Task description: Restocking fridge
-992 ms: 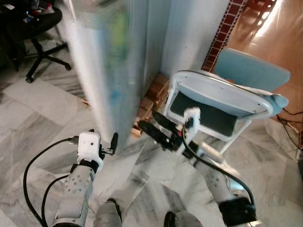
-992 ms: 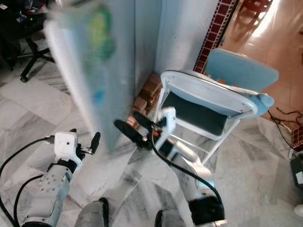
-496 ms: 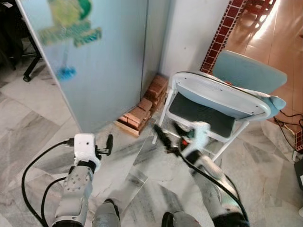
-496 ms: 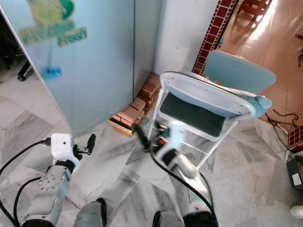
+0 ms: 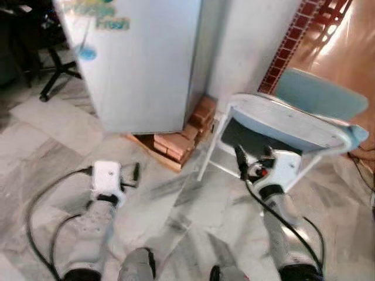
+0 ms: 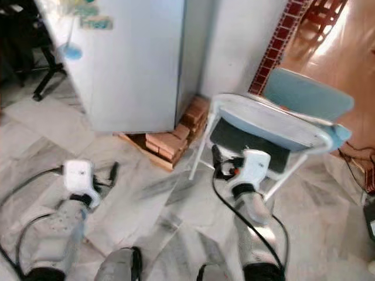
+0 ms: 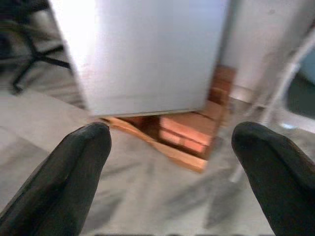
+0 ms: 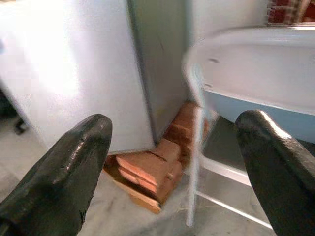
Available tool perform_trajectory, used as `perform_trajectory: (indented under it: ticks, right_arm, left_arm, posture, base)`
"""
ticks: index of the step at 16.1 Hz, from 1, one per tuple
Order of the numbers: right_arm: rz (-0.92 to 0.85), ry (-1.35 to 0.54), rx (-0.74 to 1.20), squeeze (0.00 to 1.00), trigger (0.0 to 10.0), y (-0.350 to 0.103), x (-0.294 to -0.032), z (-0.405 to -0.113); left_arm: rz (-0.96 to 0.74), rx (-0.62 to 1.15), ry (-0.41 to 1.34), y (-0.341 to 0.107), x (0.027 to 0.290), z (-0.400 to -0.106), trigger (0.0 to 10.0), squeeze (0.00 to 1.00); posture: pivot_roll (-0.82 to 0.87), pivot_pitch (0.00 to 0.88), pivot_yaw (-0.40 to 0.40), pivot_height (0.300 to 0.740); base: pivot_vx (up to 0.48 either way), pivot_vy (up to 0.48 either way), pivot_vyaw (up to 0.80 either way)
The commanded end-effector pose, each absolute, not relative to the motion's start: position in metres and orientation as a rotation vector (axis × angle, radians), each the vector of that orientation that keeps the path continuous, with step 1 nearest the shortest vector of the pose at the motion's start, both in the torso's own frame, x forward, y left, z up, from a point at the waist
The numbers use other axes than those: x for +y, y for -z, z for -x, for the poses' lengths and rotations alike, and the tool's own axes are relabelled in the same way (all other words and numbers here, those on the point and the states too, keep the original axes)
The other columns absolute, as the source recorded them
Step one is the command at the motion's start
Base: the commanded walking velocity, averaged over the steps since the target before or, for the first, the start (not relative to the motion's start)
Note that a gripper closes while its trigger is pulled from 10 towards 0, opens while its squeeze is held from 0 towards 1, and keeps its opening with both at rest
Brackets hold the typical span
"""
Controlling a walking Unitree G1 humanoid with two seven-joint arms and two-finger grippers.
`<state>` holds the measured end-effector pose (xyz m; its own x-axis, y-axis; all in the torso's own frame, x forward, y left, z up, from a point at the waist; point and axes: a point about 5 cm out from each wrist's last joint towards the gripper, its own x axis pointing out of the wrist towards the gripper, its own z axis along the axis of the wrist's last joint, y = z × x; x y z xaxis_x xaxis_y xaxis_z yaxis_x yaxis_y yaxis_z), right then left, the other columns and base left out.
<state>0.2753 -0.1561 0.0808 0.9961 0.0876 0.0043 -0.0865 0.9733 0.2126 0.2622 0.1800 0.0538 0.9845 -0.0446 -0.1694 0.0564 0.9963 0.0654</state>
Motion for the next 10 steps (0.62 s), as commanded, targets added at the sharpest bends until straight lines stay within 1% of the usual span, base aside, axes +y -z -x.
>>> perform_trajectory:
  ticks: [1,4,8,10]
  right_arm:
    - [-0.188,-0.036,0.008,0.00,10.0,-0.079,-0.166,-0.275]
    - [-0.170,0.006,0.005,0.00,10.0,-0.077,-0.171,-0.274]
    - [-0.155,0.028,0.000,0.00,10.0,-0.076,-0.173,-0.274]
    - [-0.149,0.036,-0.003,0.00,10.0,-0.077,-0.174,-0.274]
  left_arm:
    - [-0.083,0.156,0.064,-0.056,0.177,-0.262,10.0,0.00]
    - [-0.102,0.137,0.066,-0.059,0.179,-0.264,10.0,0.00]
    - [-0.155,0.086,0.090,-0.067,0.179,-0.268,10.0,0.00]
    - [-0.166,0.072,0.092,-0.070,0.181,-0.270,10.0,0.00]
  posture:
    - [0.04,0.118,-0.050,0.740]
    - [0.04,0.118,-0.050,0.740]
    - [0.04,0.120,-0.046,0.740]
    - [0.04,0.121,-0.044,0.740]
  base:
    - [0.000,0.480,0.00]
    - [0.000,0.480,0.00]
    - [0.000,0.480,-0.50]
    - [0.000,0.480,-0.73]
